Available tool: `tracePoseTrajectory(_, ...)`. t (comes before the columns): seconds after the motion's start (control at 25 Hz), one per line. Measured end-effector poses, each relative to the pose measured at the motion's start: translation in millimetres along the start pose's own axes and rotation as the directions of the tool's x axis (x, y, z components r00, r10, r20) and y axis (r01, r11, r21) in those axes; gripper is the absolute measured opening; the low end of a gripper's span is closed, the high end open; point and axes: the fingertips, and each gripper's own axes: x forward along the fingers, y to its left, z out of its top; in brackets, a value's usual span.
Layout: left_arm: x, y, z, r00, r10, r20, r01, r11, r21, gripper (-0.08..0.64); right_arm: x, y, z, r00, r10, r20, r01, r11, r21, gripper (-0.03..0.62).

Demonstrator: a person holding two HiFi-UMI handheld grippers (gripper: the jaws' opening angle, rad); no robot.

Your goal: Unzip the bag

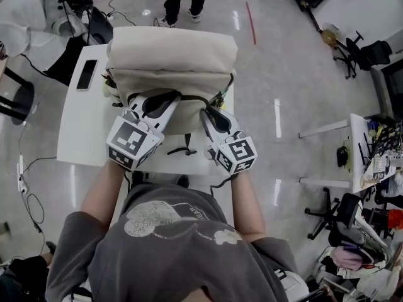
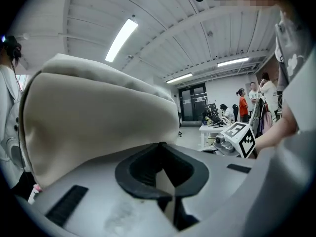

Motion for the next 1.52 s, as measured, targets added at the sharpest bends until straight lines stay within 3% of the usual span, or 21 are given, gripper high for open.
tracePoseTrajectory(0.24,-14.0,0.2,-10.0,0.997,0.061,0.044,-0.058,0.996,-0.072,0.029,-1.1,14.9,-2.6,1.0,0.017,-0.006,-0.017,1.0,-0.019,0.064)
tracePoseTrajectory(0.52,-22.2,-5.7,-16.9,0.985,0.156,0.072,-0.151,0.986,-0.065,0.044,-9.8,10.3,0.1,0.999,0.003,0.036,-0.002,1.0,-0.03,0.075)
tracePoseTrajectory(0.72,-25.5,-20.6,-36.5,0.983,0.184,0.017,-0.182,0.981,-0.068,0.114,-22.7,-5.6,-1.4,0.996,-0.04,0.084,0.039,0.999,0.012,0.12)
tracePoseTrajectory(0.92,-29.9,-31.4,-66.9,0.98,0.193,-0.045,-0.197,0.975,-0.105,0.112,-34.5,-27.8,-13.7,0.991,-0.103,0.087,0.096,0.992,0.077,0.113)
tracePoseTrajectory(1.12,-41.7,-38.7,-80.0,0.98,0.192,-0.05,-0.197,0.968,-0.154,0.095,-58.0,-37.5,-21.6,0.977,-0.193,0.089,0.186,0.979,0.082,0.103)
tracePoseTrajectory(1.32,-70.8,-40.9,-75.8,0.981,0.195,-0.013,-0.195,0.966,-0.17,0.089,-76.5,-20.6,-18.5,0.966,-0.244,0.09,0.238,0.969,0.072,0.1)
tracePoseTrajectory(1.52,-137.7,-41.0,-81.5,0.973,0.23,0.002,-0.225,0.954,-0.198,0.084,-83.2,30.9,-12.3,0.962,-0.254,0.099,0.249,0.967,0.058,0.095)
